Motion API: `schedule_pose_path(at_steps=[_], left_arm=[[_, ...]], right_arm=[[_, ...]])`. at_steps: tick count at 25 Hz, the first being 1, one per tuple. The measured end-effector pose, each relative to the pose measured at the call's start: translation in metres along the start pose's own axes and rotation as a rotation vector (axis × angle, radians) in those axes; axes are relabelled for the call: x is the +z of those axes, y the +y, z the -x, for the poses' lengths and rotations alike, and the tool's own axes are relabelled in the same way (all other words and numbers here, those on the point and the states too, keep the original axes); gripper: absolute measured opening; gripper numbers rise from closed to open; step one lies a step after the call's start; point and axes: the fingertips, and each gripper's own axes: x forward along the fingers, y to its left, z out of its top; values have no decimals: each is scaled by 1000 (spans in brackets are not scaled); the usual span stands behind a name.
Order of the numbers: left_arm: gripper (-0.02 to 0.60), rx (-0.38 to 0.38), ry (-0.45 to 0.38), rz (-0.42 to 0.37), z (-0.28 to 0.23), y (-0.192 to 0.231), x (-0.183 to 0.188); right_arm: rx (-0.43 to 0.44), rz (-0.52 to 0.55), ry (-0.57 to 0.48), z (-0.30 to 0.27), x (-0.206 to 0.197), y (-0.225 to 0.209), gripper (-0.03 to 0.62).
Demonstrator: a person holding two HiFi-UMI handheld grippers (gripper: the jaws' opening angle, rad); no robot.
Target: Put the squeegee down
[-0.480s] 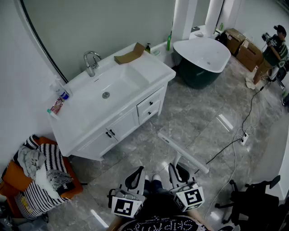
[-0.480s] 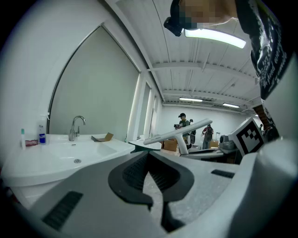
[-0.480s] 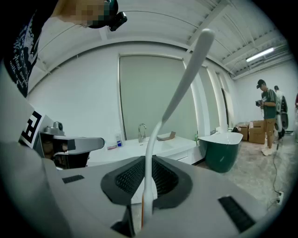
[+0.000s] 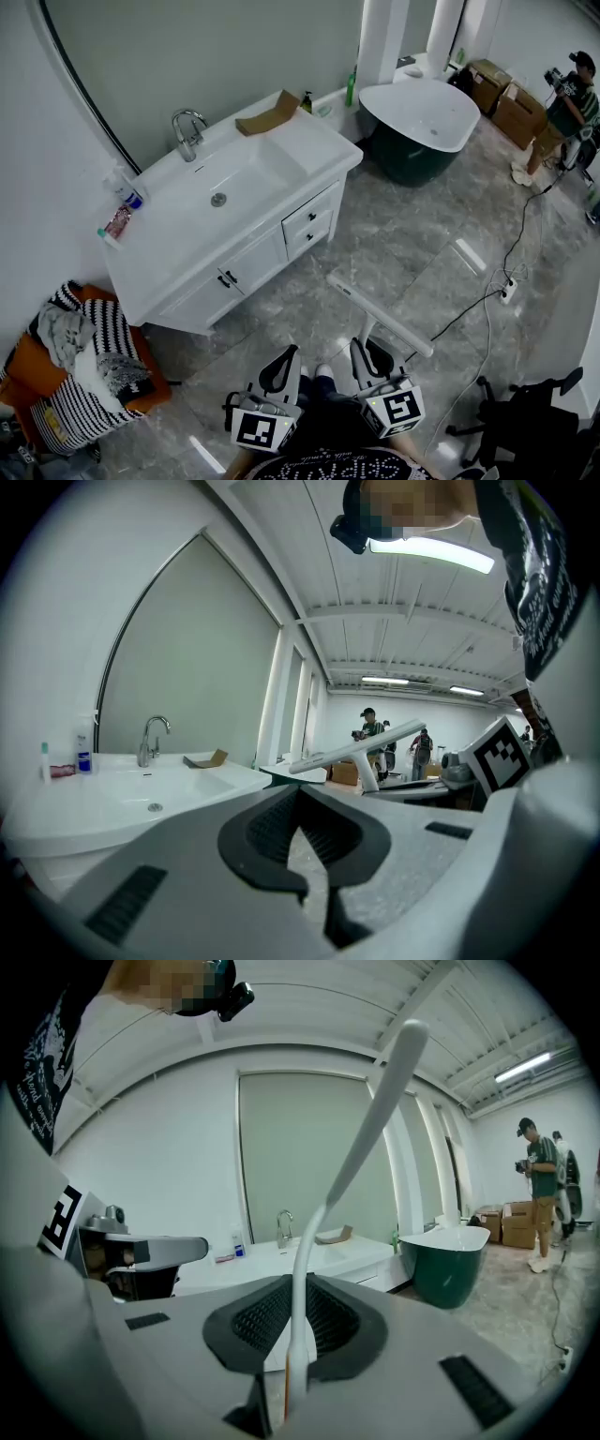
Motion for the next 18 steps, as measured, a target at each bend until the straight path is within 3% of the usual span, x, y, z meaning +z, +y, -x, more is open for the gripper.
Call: schedule_pose_path(at_steps=[8, 14, 18], left_arm=[[5, 1, -19, 11, -15, -18, -3], [5, -15, 2, 26, -29, -41, -18], [5, -19, 0, 28, -40, -42, -17]], right_arm=[[45, -54, -44, 7, 4, -25, 56], [34, -136, -54, 17, 4, -49, 55], [31, -131, -43, 15, -2, -60, 55]])
